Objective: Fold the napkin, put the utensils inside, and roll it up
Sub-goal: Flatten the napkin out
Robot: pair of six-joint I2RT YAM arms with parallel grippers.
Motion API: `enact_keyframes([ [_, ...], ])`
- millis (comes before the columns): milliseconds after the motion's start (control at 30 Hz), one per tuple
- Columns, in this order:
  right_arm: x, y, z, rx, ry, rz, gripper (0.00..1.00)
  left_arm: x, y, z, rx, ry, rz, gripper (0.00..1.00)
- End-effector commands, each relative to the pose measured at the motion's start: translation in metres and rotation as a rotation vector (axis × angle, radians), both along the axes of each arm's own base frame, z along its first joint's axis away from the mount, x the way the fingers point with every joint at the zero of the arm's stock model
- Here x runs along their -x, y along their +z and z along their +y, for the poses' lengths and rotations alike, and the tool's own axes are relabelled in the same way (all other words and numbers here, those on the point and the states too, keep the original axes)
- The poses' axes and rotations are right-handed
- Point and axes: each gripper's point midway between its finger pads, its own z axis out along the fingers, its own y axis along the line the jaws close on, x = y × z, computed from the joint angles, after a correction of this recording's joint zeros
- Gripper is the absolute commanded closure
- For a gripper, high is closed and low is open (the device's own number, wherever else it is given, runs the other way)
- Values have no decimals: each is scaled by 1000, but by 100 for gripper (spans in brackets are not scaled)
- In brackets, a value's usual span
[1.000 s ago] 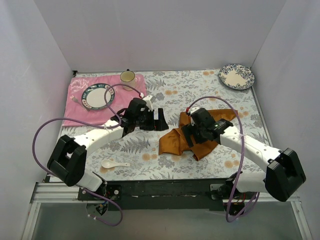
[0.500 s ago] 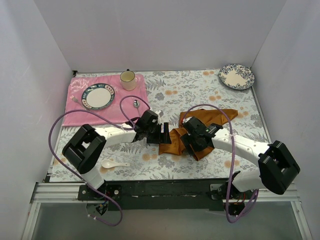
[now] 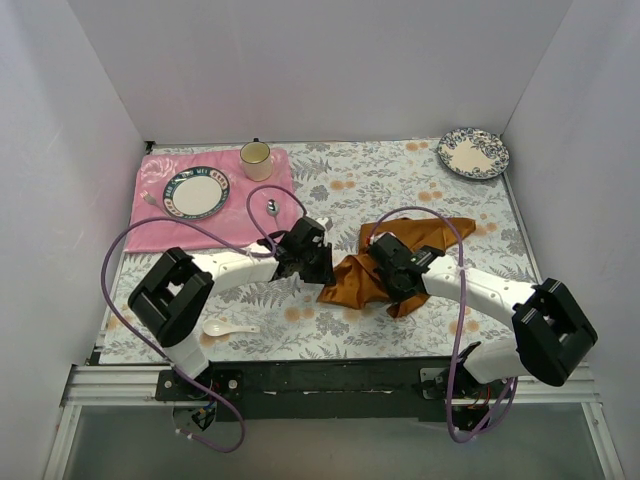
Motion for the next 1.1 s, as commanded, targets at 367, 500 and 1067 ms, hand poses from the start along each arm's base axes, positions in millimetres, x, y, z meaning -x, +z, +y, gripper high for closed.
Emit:
enact_keyframes([
  [367,-188,301,-106,-165,-457,-862,99,-261,254,-64,-62,191,-824,100],
  [500,-154,365,-84,-216,-332,-1004,99,-263,358,-78,101,171,-1028,96],
  [1067,65,140,18,-821,49,-107,94,-102,190,57,-95,189,-619,35],
])
